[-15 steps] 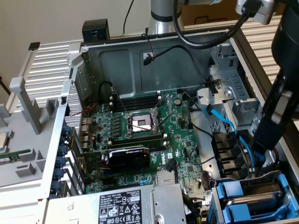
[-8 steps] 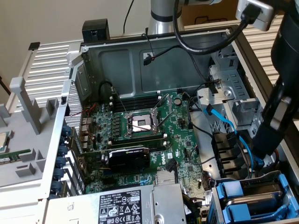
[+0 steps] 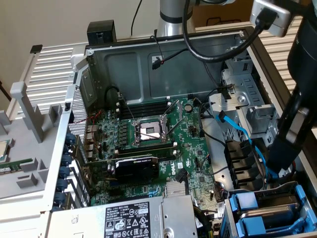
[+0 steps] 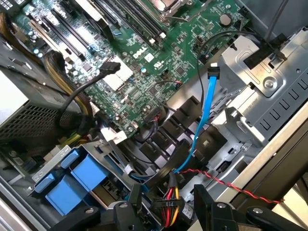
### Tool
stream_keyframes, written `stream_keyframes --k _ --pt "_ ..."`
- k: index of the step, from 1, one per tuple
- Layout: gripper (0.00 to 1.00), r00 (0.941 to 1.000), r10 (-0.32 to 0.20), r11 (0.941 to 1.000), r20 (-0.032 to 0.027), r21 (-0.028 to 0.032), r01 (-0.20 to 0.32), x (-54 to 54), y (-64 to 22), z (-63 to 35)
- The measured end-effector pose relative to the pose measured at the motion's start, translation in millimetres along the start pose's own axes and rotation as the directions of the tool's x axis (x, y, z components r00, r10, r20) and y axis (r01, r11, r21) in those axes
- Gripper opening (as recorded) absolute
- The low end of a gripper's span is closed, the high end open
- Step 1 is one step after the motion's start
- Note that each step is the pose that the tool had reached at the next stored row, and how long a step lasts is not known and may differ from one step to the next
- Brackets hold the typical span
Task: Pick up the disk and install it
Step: 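Insert the first disk wire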
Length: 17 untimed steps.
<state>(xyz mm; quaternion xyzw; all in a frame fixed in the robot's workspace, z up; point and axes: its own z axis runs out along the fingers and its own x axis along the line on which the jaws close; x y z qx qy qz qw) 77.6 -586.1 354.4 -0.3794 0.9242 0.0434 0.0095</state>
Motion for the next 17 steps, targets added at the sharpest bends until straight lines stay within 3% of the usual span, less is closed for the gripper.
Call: stream_keyframes --k 7,8,17 --pt "0.53 1.0 0.003 1.0 0.0002 0.0002 -0.003 1.5 1.4 0.2" --pt "0.45 1.0 0.003 1.0 0.0002 0.0002 -0.003 1.5 1.4 0.2" --pt "0.45 1.0 0.003 1.0 0.0003 0.0001 -0.003 -1.2 1.0 0.6"
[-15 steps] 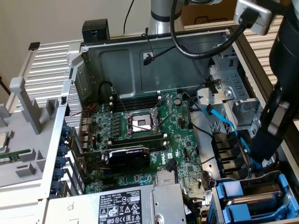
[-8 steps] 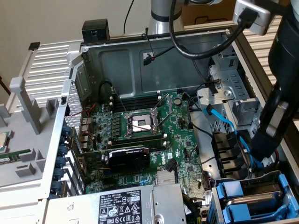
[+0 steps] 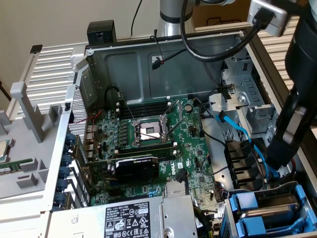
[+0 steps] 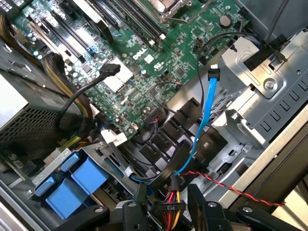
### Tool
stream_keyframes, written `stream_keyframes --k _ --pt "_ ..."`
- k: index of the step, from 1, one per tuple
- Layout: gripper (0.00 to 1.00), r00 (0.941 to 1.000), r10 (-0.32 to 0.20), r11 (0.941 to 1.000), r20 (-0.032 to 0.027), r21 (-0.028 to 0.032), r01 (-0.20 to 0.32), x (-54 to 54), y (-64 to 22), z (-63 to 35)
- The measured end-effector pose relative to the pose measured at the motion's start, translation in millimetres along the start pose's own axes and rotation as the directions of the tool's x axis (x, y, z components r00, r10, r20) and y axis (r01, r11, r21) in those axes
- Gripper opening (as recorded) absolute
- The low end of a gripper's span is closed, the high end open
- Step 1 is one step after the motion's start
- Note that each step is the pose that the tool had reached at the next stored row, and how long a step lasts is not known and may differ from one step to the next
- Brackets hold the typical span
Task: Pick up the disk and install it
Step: 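Insert the first disk wire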
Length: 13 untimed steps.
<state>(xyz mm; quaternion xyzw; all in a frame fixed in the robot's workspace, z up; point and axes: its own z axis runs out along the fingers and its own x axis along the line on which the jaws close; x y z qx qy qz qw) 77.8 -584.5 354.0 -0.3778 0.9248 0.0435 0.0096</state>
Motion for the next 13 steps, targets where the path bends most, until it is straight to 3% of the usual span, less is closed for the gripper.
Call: stream_keyframes --k 5,8,13 --pt "0.45 1.0 0.0 1.0 0.0 0.0 0.0 -0.5 -0.4 0.0" --pt "0.35 1.0 0.0 1.0 0.0001 0.0 0.0 -0.6 -0.5 0.0" --pt "0.35 1.0 0.001 1.0 0.0001 0.0001 -0.001 -0.6 -0.5 0.0"
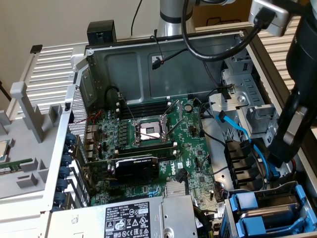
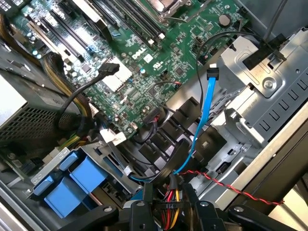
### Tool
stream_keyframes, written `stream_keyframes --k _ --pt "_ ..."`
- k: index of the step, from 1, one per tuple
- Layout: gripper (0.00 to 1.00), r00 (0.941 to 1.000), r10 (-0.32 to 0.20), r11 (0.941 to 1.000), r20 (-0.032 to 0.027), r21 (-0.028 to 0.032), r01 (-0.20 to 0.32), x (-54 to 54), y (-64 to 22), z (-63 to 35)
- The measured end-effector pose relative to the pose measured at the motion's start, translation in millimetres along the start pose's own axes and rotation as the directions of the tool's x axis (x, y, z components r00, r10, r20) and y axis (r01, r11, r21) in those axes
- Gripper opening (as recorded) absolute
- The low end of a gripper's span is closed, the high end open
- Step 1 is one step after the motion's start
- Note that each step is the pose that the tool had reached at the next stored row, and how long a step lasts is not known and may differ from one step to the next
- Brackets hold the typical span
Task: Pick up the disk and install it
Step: 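Insert the first disk wire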
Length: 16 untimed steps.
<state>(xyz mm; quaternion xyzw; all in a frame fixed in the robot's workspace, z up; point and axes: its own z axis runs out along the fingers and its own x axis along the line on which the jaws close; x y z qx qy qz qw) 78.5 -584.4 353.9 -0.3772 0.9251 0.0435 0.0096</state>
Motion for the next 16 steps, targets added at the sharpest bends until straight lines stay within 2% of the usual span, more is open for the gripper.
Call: stream_keyframes --k 7,16 --pt "0.35 1.0 0.0 1.0 0.0 0.0002 0.0 0.2 3.7 -1.0" --pt "0.35 1.0 0.0 1.0 0.0008 0.0007 0.0 -4.8 12.1 -0.5"
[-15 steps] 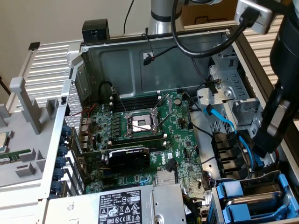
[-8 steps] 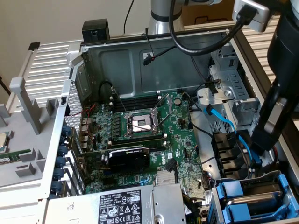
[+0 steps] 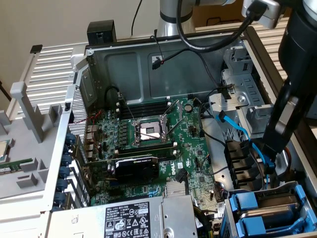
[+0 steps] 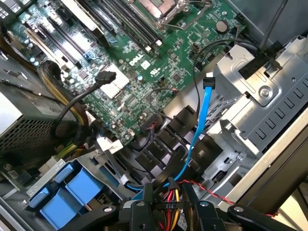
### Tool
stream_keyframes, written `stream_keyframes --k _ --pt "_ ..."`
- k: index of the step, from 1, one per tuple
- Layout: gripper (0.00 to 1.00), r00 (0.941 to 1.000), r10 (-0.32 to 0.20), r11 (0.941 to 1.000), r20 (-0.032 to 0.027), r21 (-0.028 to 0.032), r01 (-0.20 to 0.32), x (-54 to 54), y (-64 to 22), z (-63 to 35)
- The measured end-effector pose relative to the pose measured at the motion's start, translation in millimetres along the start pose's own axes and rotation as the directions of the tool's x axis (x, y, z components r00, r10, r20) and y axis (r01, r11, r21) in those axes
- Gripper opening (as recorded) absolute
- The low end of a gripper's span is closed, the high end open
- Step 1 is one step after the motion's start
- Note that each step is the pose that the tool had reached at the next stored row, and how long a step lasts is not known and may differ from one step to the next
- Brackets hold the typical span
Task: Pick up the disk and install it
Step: 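Insert the first disk wire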
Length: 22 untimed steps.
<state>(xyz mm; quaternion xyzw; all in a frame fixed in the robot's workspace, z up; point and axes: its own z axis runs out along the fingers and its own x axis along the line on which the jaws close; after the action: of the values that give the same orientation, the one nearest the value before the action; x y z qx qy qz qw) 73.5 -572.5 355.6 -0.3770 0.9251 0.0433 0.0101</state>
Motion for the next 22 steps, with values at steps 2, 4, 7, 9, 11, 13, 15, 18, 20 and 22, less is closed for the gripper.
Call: stream_keyframes --k 2,4,7,9,11,13,15,18,20,22 --pt "0.35 1.0 0.0 1.0 0.0001 0.0001 0.0 0.2 0.5 0.0" --pt "0.35 1.0 0.0 1.0 -0.0002 0.0005 0.0 0.9 1.2 0.0" --pt "0.35 1.0 0.0 1.0 -0.0018 0.0019 0.0 1.3 1.7 -0.2" --pt "0.35 1.0 0.0 1.0 -0.0054 0.006 0.0 1.4 2.0 -1.0" --pt "0.35 0.9999 0.001 0.9999 -0.0132 0.015 -0.001 1.5 2.1 -2.0" --pt "0.35 0.9998 0.003 0.9997 -0.0205 0.0247 -0.002 1.7 2.5 -3.0" --pt "0.35 0.9997 0.004 0.9995 -0.0256 0.0327 -0.004 2.3 3.2 -4.0" --pt "0.35 0.9996 0.006 0.9991 -0.0275 0.0412 -0.005 3.6 4.7 -6.9" --pt "0.35 0.9996 0.006 0.999 -0.0273 0.0455 -0.005 4.7 6.1 -8.4" --pt "0.35 0.9996 0.008 0.9987 -0.0285 0.0511 -0.006 5.6 7.1 -9.2"
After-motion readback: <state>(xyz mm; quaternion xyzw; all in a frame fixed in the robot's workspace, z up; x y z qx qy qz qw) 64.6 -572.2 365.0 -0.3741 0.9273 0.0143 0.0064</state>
